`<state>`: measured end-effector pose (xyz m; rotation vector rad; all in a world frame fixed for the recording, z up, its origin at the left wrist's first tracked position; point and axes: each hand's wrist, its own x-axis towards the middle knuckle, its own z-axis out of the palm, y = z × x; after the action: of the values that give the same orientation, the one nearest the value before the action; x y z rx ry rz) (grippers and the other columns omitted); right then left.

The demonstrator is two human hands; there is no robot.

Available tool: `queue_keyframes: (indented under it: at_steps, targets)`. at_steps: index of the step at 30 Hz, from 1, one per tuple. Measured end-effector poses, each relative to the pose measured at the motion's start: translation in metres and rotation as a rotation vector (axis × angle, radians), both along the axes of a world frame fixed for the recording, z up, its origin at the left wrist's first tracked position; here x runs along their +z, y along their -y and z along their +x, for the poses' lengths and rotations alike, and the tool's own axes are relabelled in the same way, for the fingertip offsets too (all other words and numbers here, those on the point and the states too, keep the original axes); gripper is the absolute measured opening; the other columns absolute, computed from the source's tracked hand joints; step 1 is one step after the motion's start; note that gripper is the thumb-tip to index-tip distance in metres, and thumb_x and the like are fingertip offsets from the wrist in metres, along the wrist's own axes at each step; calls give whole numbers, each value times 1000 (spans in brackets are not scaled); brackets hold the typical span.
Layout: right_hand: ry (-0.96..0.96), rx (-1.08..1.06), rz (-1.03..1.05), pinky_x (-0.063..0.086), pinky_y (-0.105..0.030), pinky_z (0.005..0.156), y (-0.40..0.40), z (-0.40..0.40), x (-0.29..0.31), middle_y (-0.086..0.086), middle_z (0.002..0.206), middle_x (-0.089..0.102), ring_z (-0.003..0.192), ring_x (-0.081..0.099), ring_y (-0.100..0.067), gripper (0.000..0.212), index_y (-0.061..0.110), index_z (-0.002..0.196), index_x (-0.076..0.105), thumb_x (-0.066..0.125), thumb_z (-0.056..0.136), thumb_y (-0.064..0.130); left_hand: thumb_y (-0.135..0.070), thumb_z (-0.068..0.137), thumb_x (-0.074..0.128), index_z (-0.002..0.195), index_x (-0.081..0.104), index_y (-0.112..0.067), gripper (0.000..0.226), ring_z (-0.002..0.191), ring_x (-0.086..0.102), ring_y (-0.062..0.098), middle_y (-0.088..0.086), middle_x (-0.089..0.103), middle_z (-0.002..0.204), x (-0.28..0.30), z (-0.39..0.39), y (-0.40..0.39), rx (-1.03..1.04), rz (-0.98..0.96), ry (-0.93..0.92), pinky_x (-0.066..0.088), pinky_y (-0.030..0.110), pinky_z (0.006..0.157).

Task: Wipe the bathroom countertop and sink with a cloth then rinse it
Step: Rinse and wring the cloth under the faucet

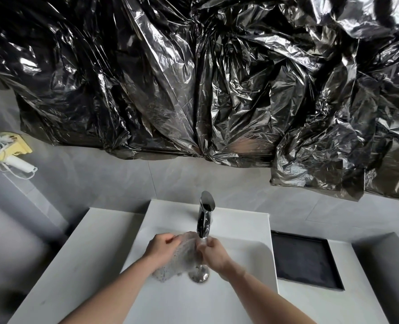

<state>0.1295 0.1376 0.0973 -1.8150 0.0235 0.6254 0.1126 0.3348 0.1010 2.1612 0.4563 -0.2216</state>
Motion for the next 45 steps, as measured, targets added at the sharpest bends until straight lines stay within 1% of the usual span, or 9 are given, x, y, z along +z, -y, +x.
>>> queue_keyframes:
  at_steps: [4,11,14,21,25,31,36,41,45]
  targets:
    - [6,-42,36,48,-22,62,-1,-1,4,16,62,63,64,58,-4,31,24,74,68,49,93,10,-41,91,69,94,72,-29,13,88,67,13,-11,71,90,-3,-7,2,16,34,-17,52,28,80]
    - [-74,-183,159,31,-23,38,15,-11,25,-9,62,62,39,40,-14,25,-1,100,61,40,106,10,-34,65,65,118,54,-39,54,105,62,4,-17,61,120,-12,-18,37,-189,-24,-49,55,32,91]
    - [-153,-229,238,36,-26,39,23,-8,14,-24,82,61,50,48,-24,38,-3,113,59,47,103,32,-31,68,68,114,51,-40,50,106,62,6,-13,66,113,-8,-18,61,-247,-82,-99,53,26,85]
    - [-187,-298,283,48,-35,56,54,-13,21,-18,82,71,71,62,-31,22,4,101,72,61,100,23,-34,89,63,71,59,-15,27,68,55,14,-7,60,66,-4,-2,81,-77,-197,-72,42,29,64]
    - [-108,-225,165,40,-36,59,67,-18,11,-17,72,57,68,48,-29,20,4,82,68,80,78,19,-34,92,61,82,67,-12,25,63,60,13,-1,65,70,2,3,78,-22,-270,-74,45,26,63]
    - [-113,-69,7,62,-31,84,56,-25,-7,-5,106,76,92,75,-18,61,18,116,64,92,61,20,-30,90,65,90,61,-6,25,72,65,23,14,68,77,-6,6,75,71,-457,-105,52,33,64]
    - [-38,102,-72,39,-14,54,37,-20,3,19,53,59,49,47,5,24,23,72,63,77,87,11,-31,95,66,85,73,-15,20,70,67,21,9,75,79,-8,3,56,164,-461,-73,48,29,64]
    - [-97,42,64,49,-24,65,22,-13,15,1,74,69,66,61,-14,16,17,81,71,60,91,10,-31,92,67,82,70,-16,19,71,63,23,5,72,75,-13,3,24,135,-167,-39,47,30,61]
    - [-80,15,114,39,-19,44,13,-11,28,-18,75,63,50,54,-13,14,-1,85,67,53,87,0,-49,79,67,92,64,-31,23,80,68,18,-6,74,86,-26,0,9,-37,26,-175,54,32,73]
